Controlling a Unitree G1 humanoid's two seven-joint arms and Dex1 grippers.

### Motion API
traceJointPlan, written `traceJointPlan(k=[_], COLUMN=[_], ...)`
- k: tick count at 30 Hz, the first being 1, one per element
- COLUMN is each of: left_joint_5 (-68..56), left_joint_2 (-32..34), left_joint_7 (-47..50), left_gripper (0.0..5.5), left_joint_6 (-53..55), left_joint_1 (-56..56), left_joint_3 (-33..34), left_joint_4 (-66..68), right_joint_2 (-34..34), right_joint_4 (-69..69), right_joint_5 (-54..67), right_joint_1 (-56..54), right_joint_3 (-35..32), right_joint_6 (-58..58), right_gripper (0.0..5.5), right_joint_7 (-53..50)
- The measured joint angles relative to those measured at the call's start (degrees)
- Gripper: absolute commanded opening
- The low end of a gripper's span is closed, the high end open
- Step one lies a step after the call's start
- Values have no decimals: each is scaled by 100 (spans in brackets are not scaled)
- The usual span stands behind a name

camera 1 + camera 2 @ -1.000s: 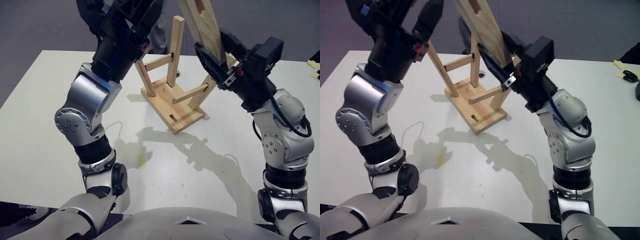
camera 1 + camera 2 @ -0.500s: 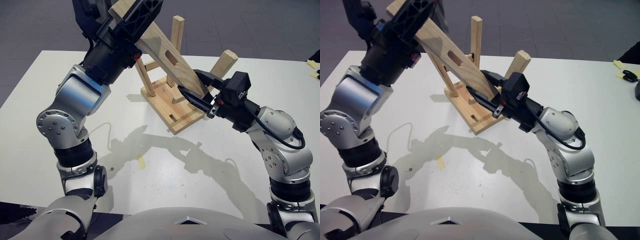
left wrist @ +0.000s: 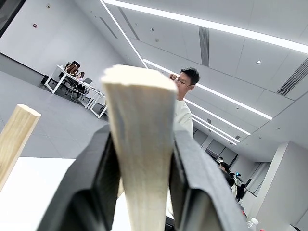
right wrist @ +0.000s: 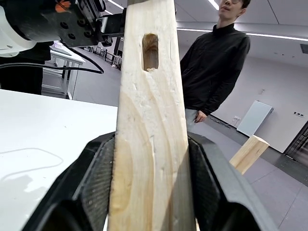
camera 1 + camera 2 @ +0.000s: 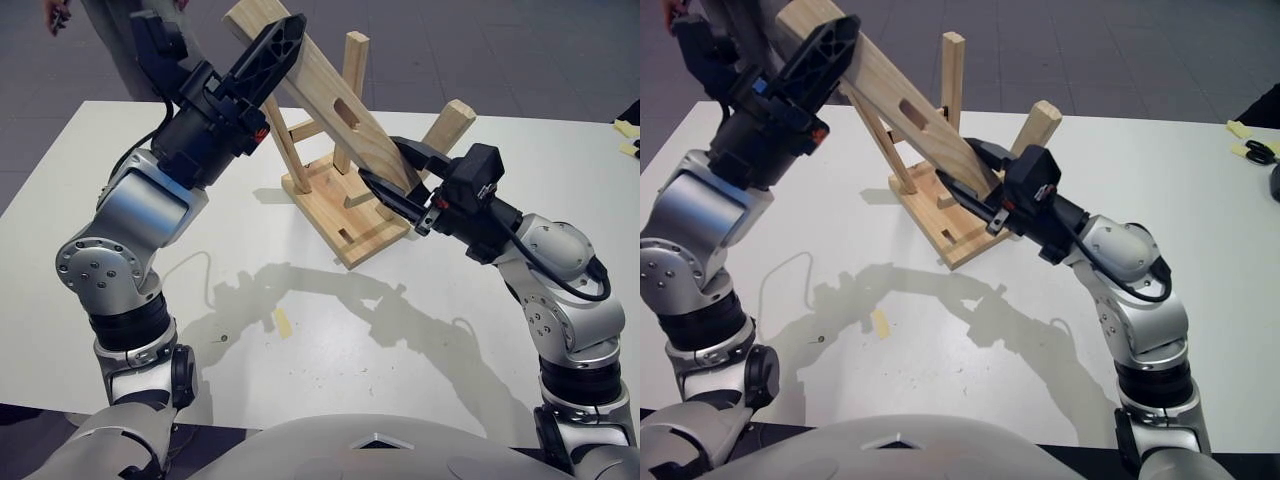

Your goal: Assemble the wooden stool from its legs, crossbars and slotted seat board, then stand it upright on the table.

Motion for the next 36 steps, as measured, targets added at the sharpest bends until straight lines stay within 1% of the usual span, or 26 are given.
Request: traceJointPlan(k=[4,5,7,9,11,12,14,15,16,17,18,19,20,21,23,26,27,28,29,31,32,34,36], left_joint_5=[61,62,79,205,675,1029,1361,1421,1425,1431,1434,1448,1449,1441,1525,2365,2830,3431,3787,4688,4935,5258,5416], left_joint_2=[-12,-12,-6,28,126,284,538,629,709,758,819,927,954,961,981,1223,1414,1679,1829,2094,2106,1999,1800], left_joint_7=[7,7,-3,-4,65,37,-122,-209,-277,-304,-323,-343,-342,-341,-366,-575,-757,-1051,-1237,-1653,-1761,-1814,-1799], left_gripper=[109,109,104,104,104,104,104,104,104,104,104,104,104,104,104,104,104,104,104,104,104,104,104], left_joint_6=[-88,-100,-139,-248,-415,-480,-490,-489,-489,-502,-531,-632,-708,-771,-826,-810,-792,-770,-772,-796,-800,-802,-828], left_joint_1=[-28,-37,-76,-137,-278,-354,-405,-412,-432,-485,-528,-613,-675,-748,-795,-692,-587,-439,-336,18,222,466,571], left_joint_3=[-71,-78,-79,-25,71,93,150,198,285,434,566,786,926,1048,1074,676,370,-72,-364,-1055,-1270,-1472,-1515], left_joint_4=[14,21,59,107,215,247,243,244,265,331,379,485,530,554,556,478,360,185,88,-51,-82,-153,-178], right_joint_2=[0,0,5,56,205,308,502,576,628,649,645,595,530,428,272,128,122,123,130,179,197,245,286], right_joint_4=[14,14,15,23,97,214,507,674,865,1186,1453,1941,2219,2653,3437,4789,5260,5723,5861,5788,5599,4988,4261], right_joint_5=[-21,-24,2,257,808,1213,2094,2569,2923,3129,3159,3072,2895,2580,1927,880,541,191,50,-147,-193,-213,-163], right_joint_1=[0,0,5,21,-30,-149,-571,-881,-1196,-1585,-1884,-2324,-2540,-2795,-3090,-3350,-3383,-3389,-3344,-3013,-2758,-2190,-1631], right_joint_3=[0,0,1,-78,-351,-573,-1142,-1440,-1684,-1926,-2114,-2331,-2420,-2416,-2279,-1834,-1647,-1438,-1330,-1195,-1165,-1145,-1120], right_joint_6=[-28,-34,23,323,746,1007,1427,1593,1678,1699,1678,1569,1464,1276,829,30,-229,-454,-530,-661,-648,-457,-108], right_gripper=[206,244,277,314,343,364,399,408,429,436,461,475,491,503,536,540,540,540,540,540,540,540,540], right_joint_7=[-3,-5,-18,-129,-303,-466,-952,-1230,-1473,-1738,-1937,-2202,-2329,-2396,-2369,-2091,-1968,-1810,-1727,-1539,-1518,-1533,-1588])
